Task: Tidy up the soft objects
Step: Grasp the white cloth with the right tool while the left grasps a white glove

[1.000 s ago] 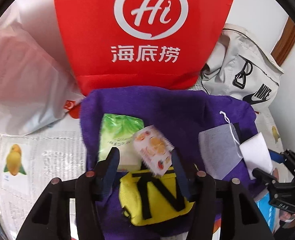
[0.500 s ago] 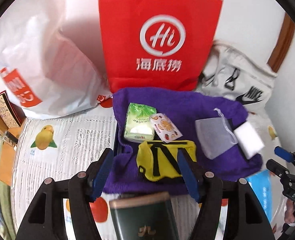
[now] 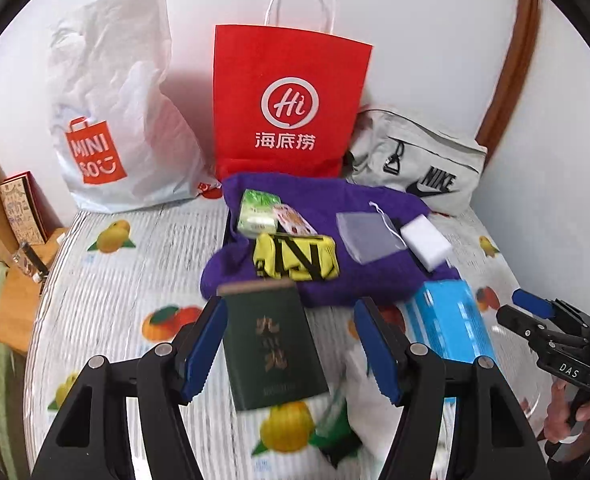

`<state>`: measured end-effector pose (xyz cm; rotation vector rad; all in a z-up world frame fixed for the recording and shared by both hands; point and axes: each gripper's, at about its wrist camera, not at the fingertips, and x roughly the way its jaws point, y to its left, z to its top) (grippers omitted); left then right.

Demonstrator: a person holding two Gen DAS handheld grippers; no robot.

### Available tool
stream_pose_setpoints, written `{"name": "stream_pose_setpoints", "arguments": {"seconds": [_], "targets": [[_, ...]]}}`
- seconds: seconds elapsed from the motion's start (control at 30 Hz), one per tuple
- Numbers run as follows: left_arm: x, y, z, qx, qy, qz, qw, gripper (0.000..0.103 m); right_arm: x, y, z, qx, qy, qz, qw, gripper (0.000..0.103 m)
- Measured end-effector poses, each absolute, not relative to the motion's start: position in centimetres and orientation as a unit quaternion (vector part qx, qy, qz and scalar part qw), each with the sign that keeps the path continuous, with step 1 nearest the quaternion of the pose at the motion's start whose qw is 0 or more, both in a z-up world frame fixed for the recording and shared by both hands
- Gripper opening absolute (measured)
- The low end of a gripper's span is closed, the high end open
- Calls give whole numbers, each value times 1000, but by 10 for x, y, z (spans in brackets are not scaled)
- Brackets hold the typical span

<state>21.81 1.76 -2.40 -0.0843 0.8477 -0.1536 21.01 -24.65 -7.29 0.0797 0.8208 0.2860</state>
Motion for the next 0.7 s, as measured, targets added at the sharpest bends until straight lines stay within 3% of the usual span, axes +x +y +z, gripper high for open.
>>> {"name": "stream_pose_setpoints", "arguments": {"seconds": [0.7], "targets": [[105, 24, -81, -66, 424, -76, 900, 64, 83, -210, -129, -4, 414, 177, 893, 62]]}}
